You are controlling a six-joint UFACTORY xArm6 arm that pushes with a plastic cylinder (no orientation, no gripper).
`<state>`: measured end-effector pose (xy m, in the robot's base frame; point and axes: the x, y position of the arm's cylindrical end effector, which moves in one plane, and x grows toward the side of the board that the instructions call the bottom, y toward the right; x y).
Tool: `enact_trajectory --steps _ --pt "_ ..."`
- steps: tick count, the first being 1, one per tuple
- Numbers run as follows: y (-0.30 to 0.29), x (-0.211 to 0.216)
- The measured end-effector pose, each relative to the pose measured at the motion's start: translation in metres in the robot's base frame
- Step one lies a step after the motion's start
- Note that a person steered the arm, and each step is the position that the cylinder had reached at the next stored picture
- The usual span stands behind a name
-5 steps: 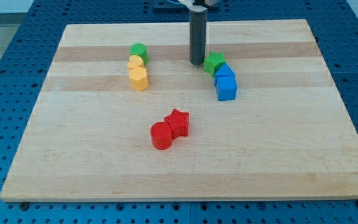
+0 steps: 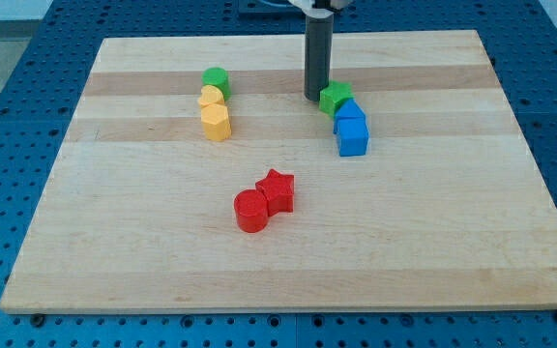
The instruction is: Move the green star slightly into the blue triangle
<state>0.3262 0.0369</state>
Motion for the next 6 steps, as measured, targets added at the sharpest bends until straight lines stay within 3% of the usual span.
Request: enact_trajectory --steps 6 --pt "0.007 -0.0003"
